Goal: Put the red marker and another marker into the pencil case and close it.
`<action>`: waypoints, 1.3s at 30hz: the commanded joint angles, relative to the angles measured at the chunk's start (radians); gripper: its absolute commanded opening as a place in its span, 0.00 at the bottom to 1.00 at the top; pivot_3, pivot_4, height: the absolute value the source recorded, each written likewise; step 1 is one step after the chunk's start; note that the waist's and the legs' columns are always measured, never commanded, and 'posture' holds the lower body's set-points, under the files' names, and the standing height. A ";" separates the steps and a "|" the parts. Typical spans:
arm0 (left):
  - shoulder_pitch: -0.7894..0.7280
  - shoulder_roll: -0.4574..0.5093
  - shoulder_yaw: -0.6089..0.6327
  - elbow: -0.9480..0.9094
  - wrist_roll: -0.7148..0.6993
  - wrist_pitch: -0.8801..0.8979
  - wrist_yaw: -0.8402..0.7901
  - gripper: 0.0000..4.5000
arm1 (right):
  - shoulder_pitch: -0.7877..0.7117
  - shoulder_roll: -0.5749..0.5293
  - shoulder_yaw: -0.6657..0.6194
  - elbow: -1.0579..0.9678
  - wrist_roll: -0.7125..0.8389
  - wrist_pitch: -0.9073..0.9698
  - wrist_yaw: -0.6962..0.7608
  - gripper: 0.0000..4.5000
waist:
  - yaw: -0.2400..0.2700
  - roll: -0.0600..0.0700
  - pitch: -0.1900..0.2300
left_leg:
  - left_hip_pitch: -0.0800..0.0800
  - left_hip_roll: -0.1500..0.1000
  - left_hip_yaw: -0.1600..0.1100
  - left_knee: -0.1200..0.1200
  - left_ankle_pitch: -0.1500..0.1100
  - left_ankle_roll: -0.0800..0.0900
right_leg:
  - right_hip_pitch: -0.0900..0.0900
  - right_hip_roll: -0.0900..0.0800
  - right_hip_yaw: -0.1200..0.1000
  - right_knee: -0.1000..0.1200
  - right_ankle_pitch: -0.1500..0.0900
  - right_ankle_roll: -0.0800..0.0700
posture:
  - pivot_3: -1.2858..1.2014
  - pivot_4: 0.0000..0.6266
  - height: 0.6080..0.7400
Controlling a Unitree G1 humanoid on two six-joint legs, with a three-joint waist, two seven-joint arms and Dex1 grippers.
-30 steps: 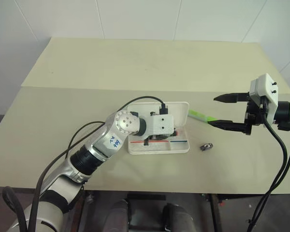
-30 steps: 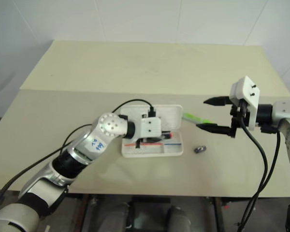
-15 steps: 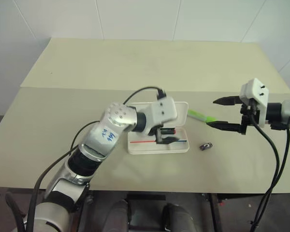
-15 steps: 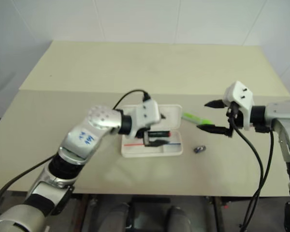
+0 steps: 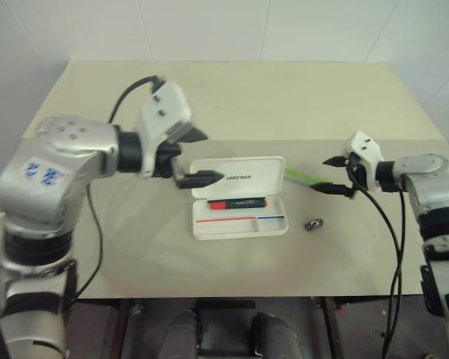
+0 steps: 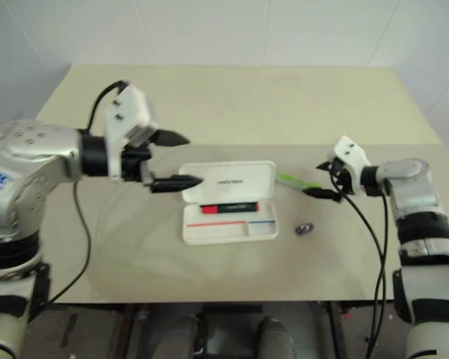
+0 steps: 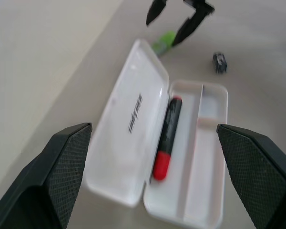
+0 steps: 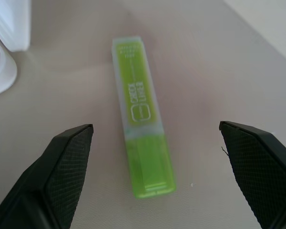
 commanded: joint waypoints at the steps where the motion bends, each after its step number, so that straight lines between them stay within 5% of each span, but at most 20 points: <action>1: 0.014 0.034 0.058 -0.047 -0.043 -0.014 0.013 1.00 | -0.036 0.020 0.000 0.060 -0.026 -0.044 0.014 1.00 | 0.005 0.000 0.000 | 0.000 0.000 0.000 0.000 0.000 0.000 | 0.000 0.000 0.000 0.000 0.000 0.000 | 0.52 0.24 1.00; 9: 0.037 0.062 0.089 -0.092 -0.123 0.001 0.052 1.00 | -0.064 0.061 -0.001 0.146 -0.077 -0.043 -0.007 1.00 | 0.002 0.000 0.000 | 0.000 0.000 0.000 0.000 0.000 0.000 | 0.000 0.000 0.000 0.000 0.000 0.000 | 0.52 0.24 1.00; 19: 0.070 0.126 0.133 -0.055 -0.160 -0.056 0.064 1.00 | -0.101 0.023 -0.058 0.073 -0.046 -0.037 -0.011 0.24 | 0.002 0.000 0.000 | 0.000 0.000 0.000 0.001 0.000 0.000 | 0.000 0.000 0.001 0.000 0.000 0.000 | 0.52 0.24 1.00; 31: 0.191 0.209 0.162 -0.051 -0.201 -0.177 -0.004 1.00 | 0.076 -0.182 -0.070 -0.406 -0.015 0.081 0.137 0.24 | 0.005 0.000 0.000 | 0.000 0.000 0.003 0.000 -0.001 0.000 | -0.002 0.000 0.003 0.001 0.000 0.000 | 0.52 0.24 1.00; 39: 0.295 0.265 0.148 -0.040 -0.174 -0.258 -0.029 1.00 | 0.215 -0.202 -0.179 -0.775 0.348 0.282 0.358 0.24 | -0.002 0.000 0.000 | 0.002 0.001 0.006 -0.001 -0.001 0.000 | -0.003 0.001 0.006 0.002 0.000 0.000 | 0.52 0.24 1.00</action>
